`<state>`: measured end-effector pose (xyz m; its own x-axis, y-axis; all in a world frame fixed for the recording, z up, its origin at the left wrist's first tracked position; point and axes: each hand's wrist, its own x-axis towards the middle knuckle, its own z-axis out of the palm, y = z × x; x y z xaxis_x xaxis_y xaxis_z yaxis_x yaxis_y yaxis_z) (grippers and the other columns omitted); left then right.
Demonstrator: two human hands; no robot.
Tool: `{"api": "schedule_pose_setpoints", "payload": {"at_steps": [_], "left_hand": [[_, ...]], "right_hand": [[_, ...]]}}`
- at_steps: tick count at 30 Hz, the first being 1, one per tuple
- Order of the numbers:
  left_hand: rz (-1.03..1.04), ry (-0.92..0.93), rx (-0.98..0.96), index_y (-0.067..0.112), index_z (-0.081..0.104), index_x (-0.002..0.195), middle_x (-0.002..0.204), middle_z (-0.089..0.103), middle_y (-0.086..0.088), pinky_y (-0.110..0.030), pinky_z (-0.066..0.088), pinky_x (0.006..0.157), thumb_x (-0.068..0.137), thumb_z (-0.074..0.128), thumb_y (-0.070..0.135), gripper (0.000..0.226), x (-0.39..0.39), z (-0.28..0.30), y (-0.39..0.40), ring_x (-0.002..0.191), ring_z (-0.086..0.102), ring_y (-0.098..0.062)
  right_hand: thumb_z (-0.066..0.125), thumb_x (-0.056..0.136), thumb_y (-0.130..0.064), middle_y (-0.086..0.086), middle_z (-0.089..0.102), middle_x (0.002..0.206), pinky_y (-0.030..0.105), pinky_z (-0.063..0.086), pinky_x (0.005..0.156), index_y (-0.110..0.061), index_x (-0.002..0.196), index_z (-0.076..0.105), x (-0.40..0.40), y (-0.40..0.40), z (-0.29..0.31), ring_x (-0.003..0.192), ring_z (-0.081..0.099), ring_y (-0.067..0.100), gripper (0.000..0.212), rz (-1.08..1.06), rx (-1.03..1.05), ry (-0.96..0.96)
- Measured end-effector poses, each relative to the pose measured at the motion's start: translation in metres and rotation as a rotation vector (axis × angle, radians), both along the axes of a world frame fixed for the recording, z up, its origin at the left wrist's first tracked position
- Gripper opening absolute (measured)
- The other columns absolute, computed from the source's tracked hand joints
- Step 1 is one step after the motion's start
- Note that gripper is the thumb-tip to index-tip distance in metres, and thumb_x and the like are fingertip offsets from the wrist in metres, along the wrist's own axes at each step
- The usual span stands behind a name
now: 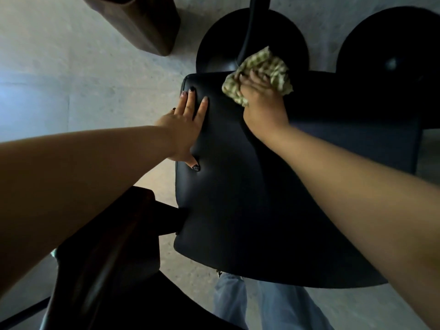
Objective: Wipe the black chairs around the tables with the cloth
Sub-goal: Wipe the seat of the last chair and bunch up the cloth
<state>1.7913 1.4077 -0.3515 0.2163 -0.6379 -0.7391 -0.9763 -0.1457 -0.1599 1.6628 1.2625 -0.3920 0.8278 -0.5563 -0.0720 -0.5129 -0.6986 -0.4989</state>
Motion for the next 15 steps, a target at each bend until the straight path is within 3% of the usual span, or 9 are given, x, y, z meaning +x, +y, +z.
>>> {"api": "schedule_pose_setpoints", "payload": {"at_steps": [2,4,7,9,12,15], "left_hand": [[0.003,-0.003,0.006,0.003,-0.031,0.144,0.154,-0.022,-0.031,-0.046,0.020,0.117,0.058,0.073,0.075,0.153,-0.001,0.001,-0.001,0.145,-0.015,-0.044],[0.003,-0.008,0.014,0.002,-0.032,0.143,0.154,-0.023,-0.032,-0.046,0.021,0.116,0.059,0.073,0.075,0.153,-0.002,0.003,-0.001,0.145,-0.015,-0.044],[0.012,0.002,0.026,0.002,-0.033,0.143,0.154,-0.023,-0.031,-0.047,0.027,0.114,0.058,0.072,0.076,0.154,-0.002,0.004,-0.002,0.145,-0.015,-0.044],[0.023,0.017,0.025,0.003,-0.033,0.143,0.154,-0.024,-0.030,-0.048,0.028,0.113,0.058,0.074,0.074,0.154,-0.002,0.004,-0.002,0.145,-0.015,-0.043],[0.031,0.023,0.033,0.005,-0.034,0.143,0.154,-0.026,-0.028,-0.049,0.029,0.114,0.058,0.075,0.074,0.154,-0.002,0.006,-0.003,0.145,-0.017,-0.042],[0.017,0.004,0.060,0.005,-0.036,0.142,0.153,-0.028,-0.029,-0.050,0.029,0.115,0.060,0.072,0.075,0.153,-0.004,0.006,-0.005,0.145,-0.018,-0.042]], "right_hand": [[0.044,0.083,0.003,0.020,0.055,0.133,0.040,0.024,0.114,0.006,0.123,0.059,-0.020,0.027,0.001,0.131,0.044,0.036,0.043,0.141,-0.014,-0.064],[0.052,0.075,0.012,0.025,0.062,0.120,0.053,0.037,0.104,0.010,0.116,0.063,-0.042,0.060,-0.001,0.117,0.055,0.044,0.042,0.242,-0.007,-0.155],[0.053,0.073,0.012,0.022,0.066,0.114,0.060,0.044,0.092,0.008,0.108,0.068,-0.084,0.115,-0.009,0.109,0.061,0.042,0.038,0.383,0.025,-0.191],[0.055,0.071,0.009,0.017,0.067,0.116,0.055,0.049,0.091,0.002,0.108,0.069,-0.113,0.150,-0.013,0.111,0.062,0.036,0.041,0.458,0.083,-0.162],[0.079,0.057,0.009,0.009,0.067,0.119,0.046,0.053,0.089,-0.005,0.109,0.071,-0.144,0.190,-0.014,0.112,0.062,0.029,0.054,0.535,0.224,-0.127],[0.073,0.074,-0.004,0.003,0.070,0.114,0.033,0.053,0.091,-0.011,0.104,0.074,-0.170,0.213,-0.009,0.109,0.065,0.018,0.031,0.666,0.236,-0.156]]}}
